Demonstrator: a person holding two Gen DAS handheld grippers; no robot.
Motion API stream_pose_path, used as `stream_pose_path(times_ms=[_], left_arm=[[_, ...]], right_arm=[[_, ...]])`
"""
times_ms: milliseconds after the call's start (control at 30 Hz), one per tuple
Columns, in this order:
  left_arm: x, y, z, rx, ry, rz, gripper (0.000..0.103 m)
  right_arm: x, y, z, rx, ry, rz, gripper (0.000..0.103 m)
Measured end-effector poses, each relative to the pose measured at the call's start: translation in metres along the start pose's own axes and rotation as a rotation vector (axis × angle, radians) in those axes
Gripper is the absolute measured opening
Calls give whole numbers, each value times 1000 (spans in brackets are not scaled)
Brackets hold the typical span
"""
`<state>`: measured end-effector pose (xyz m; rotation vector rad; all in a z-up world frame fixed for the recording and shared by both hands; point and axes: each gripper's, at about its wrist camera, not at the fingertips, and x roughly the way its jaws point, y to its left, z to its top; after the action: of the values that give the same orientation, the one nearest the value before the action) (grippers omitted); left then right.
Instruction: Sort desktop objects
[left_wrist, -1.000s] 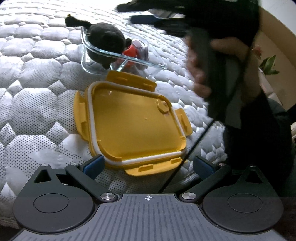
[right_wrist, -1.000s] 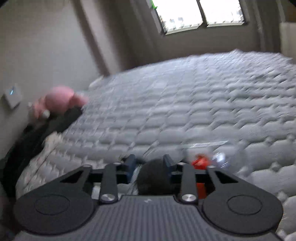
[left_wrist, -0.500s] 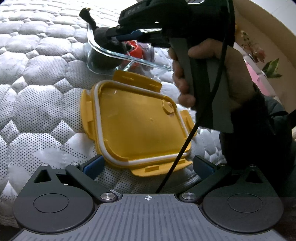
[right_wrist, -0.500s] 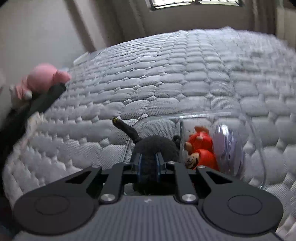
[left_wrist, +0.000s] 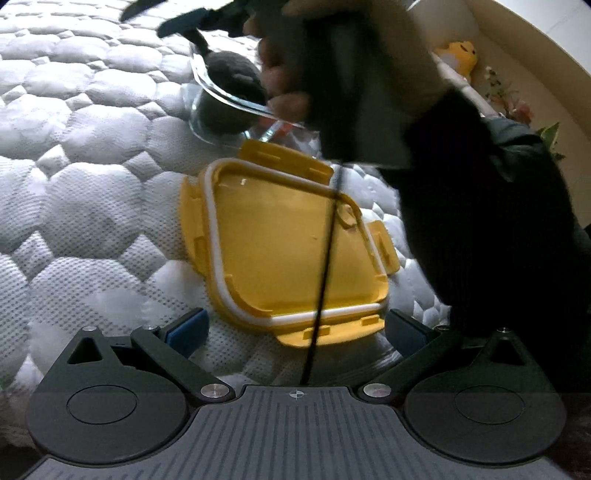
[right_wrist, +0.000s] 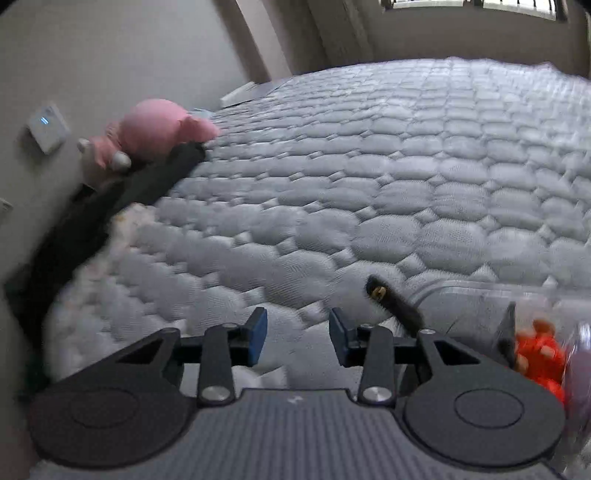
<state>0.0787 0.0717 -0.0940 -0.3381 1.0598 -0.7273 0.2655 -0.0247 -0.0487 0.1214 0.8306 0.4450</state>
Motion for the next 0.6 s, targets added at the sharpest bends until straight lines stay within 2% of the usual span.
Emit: stream_pose_path(times_ms=[100, 167, 333, 400, 533, 567, 600], left_arm=[[-5, 7, -1, -22, -13, -1, 103], [-5, 10, 0, -36, -15, -12, 103], [-3, 11, 3, -34, -15, -27, 103], [-3, 12, 3, -33, -14, -30, 103], [-1, 10, 4, -33, -11, -26, 103], [-1, 8, 4, -29, -10, -23, 103], [0, 7, 4, -25, -9, -20, 103]], right_arm=[[-1, -5, 3, -32, -87, -129, 39], [-11, -19, 5, 28, -120, -168, 39], [-31, -67, 1, 251, -45, -151, 40], [-37, -80, -3, 301, -46, -129, 41], [-57, -88, -3, 320, -174, -59, 41], [-57, -87, 0, 313, -190, -35, 40], [-52, -82, 3, 289, -168, -9, 39]])
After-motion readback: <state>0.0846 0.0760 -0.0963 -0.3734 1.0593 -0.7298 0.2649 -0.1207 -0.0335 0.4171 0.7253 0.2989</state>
